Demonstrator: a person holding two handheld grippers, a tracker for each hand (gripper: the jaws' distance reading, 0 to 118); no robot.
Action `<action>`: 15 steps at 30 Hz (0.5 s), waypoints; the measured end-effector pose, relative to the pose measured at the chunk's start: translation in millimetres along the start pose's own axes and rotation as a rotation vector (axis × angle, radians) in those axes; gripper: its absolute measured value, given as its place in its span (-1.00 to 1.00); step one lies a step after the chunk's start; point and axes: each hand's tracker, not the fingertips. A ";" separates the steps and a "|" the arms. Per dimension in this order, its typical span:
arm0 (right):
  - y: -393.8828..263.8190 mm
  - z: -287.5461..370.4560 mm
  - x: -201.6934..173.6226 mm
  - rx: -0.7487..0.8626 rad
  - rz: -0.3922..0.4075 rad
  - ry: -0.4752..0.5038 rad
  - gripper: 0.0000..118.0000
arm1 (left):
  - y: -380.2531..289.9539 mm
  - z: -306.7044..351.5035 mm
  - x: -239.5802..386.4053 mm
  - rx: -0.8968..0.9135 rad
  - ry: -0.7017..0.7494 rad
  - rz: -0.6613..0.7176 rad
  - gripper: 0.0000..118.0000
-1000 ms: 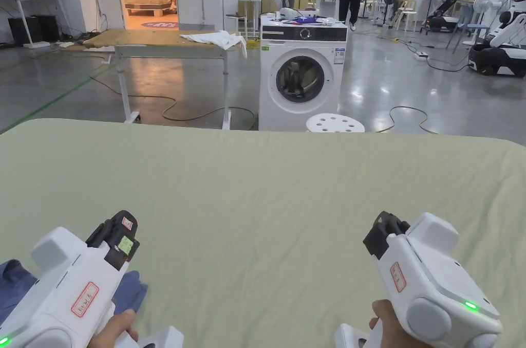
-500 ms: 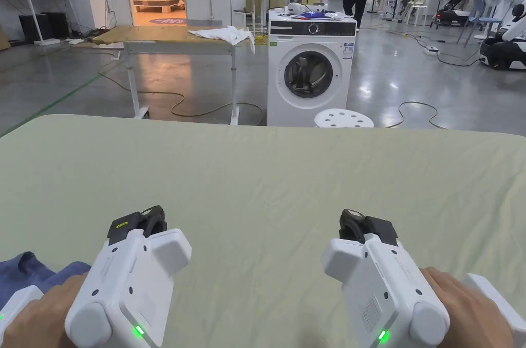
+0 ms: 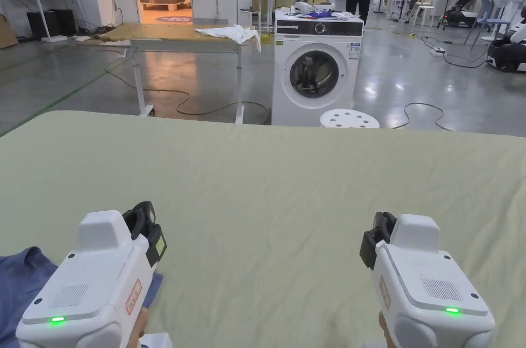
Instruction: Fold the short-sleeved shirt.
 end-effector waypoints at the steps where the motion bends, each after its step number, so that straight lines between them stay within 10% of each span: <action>1: -1.1 1.1 -2.2 -0.001 0.011 0.005 -0.92 | 1.9 0.1 -0.4 0.006 0.001 0.015 -0.98; 15: -3.9 -5.9 -25.7 -0.012 0.161 0.072 -0.92 | 15.8 24.4 -64.5 -0.303 0.064 -0.286 -0.94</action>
